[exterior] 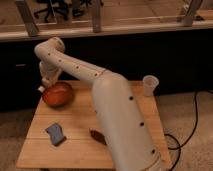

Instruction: Place the bottle in the ceramic bowl

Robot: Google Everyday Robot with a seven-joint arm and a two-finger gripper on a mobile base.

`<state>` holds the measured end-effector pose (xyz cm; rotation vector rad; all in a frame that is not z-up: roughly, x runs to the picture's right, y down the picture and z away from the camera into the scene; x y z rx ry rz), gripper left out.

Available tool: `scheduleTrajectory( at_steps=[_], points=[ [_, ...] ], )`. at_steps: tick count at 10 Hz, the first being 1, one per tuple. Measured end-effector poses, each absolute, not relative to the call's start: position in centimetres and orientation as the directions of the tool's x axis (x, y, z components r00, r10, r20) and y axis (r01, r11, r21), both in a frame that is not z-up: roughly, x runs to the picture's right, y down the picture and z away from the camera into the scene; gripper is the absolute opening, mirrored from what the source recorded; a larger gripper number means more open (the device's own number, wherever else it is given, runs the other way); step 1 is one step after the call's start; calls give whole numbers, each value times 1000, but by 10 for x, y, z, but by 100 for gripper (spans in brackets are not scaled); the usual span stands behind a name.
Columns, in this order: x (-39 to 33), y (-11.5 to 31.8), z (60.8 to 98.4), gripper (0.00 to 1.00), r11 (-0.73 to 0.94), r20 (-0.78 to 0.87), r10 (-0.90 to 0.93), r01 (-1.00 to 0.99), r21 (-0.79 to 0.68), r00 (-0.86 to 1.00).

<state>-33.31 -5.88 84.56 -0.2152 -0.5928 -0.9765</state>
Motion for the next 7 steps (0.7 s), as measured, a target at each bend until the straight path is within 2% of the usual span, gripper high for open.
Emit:
scheduleTrajectory(
  at_steps=[7],
  points=[
    [-354,-27,857,0,492,614,-710,867,82,345]
  ],
)
